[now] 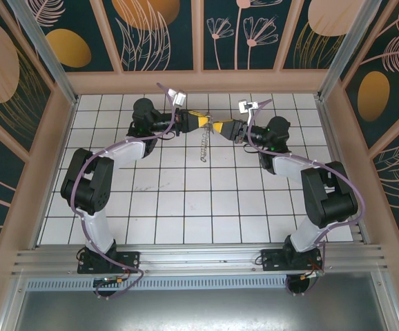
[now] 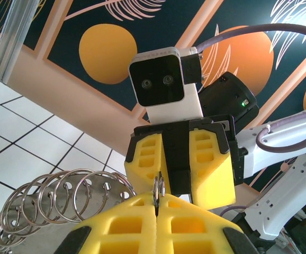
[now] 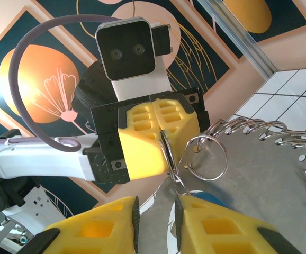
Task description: Put the keys on the keyring
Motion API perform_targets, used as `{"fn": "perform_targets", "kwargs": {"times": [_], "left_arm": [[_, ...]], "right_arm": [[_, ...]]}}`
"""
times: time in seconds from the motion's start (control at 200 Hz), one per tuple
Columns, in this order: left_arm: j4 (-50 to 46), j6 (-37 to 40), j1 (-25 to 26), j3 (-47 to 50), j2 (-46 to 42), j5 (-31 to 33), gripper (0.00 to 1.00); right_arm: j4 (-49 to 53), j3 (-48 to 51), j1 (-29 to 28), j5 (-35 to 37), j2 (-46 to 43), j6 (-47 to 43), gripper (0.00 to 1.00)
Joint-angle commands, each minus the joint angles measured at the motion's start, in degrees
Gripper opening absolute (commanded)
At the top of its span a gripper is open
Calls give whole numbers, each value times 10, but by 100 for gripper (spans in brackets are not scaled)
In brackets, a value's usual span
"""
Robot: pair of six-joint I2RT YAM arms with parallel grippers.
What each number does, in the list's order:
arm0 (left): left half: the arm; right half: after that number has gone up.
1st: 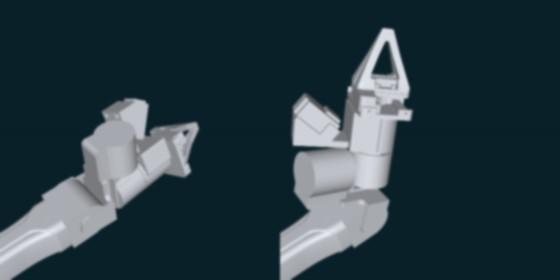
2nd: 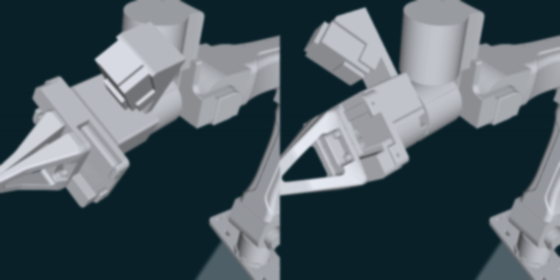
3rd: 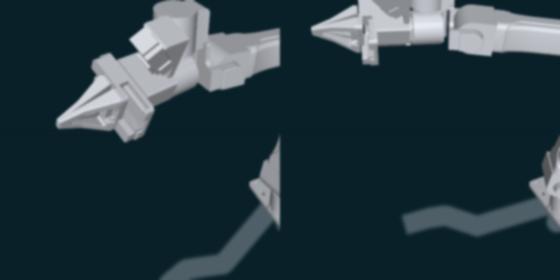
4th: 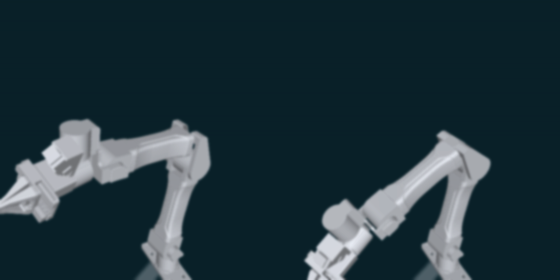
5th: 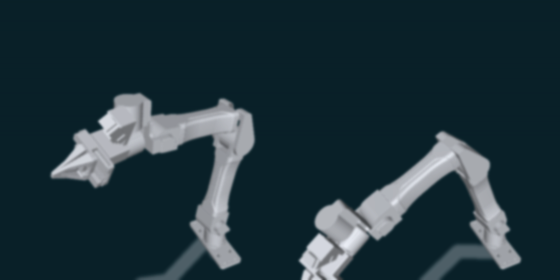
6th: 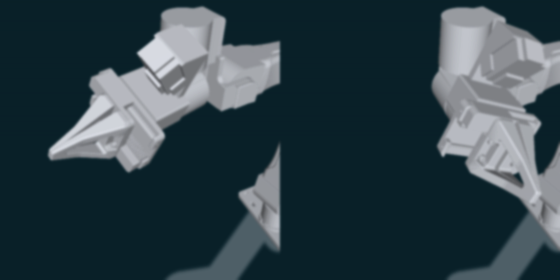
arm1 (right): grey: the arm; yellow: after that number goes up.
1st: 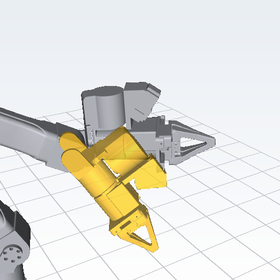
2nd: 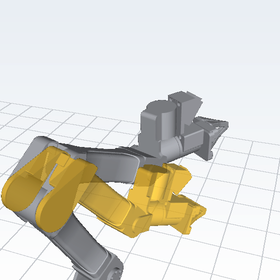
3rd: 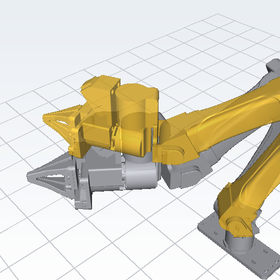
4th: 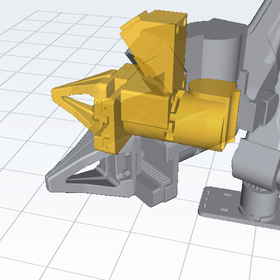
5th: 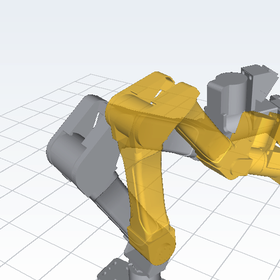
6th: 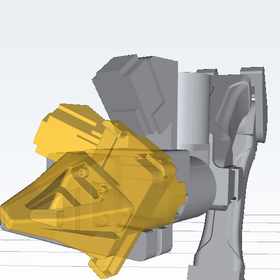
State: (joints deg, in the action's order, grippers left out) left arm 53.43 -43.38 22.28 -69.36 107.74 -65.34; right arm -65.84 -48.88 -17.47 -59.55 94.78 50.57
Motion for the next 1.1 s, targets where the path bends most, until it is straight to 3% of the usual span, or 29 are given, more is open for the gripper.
{"fn": "perform_targets", "kwargs": {"times": [0.0, 0.28, 0.52, 0.57, 0.886, 1.096], "left_arm": [[36, -6, 2, 1, -15, 4, 0], [45, -11, 2, 7, -16, 5, 0], [47, -12, 2, 9, -15, 6, 0], [49, -13, 2, 9, -15, 6, 0], [50, -15, 2, 9, -18, 4, 0], [51, -14, 2, 12, -20, 3, 0]], "right_arm": [[-39, -14, -4, 2, 9, 6, 26], [-49, -30, -5, 2, 34, 19, 25], [-72, -34, -5, -5, 41, 35, 1], [-70, -33, -5, -7, 41, 34, 0], [-33, 2, 17, 7, 13, -4, 34], [-37, -5, 24, 2, 13, 0, 37]]}}
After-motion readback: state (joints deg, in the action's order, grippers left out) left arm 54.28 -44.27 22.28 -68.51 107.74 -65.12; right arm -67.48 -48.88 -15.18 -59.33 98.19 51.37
